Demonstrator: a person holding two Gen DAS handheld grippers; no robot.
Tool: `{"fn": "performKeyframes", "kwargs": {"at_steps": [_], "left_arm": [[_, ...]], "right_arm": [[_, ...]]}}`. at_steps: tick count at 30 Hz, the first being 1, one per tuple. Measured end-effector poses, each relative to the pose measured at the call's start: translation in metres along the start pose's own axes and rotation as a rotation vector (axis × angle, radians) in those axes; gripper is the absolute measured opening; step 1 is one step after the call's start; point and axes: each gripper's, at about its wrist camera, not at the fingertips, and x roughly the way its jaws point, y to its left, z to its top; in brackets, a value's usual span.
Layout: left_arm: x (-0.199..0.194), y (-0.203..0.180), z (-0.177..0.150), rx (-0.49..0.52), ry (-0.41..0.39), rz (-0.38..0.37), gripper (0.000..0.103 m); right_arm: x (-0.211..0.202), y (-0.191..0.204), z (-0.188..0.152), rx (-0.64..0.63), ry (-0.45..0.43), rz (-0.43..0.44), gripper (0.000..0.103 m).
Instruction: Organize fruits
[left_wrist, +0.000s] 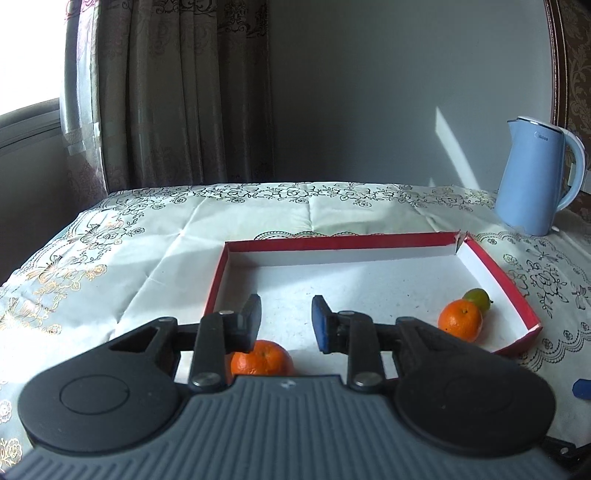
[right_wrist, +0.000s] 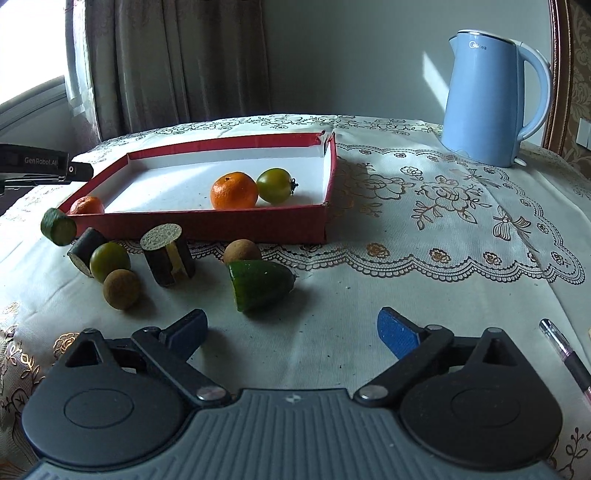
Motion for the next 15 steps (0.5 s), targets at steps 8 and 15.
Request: {"fn": "performKeyframes", "kwargs": {"at_steps": [8, 15], "left_arm": [[-0.044, 0.014, 0.001, 0.024, -0.058, -0.020, 0.099], [-0.115, 0.041, -0.052, 0.099, -0.169, 0.053, 0.103]], "right_arm": [[-0.002, -0.007, -0.001, 0.038, -0.015, 0.034, 0.100], [-0.002, -0.008, -0.001, 0.046, -0.016, 0.049, 0.102]]}}
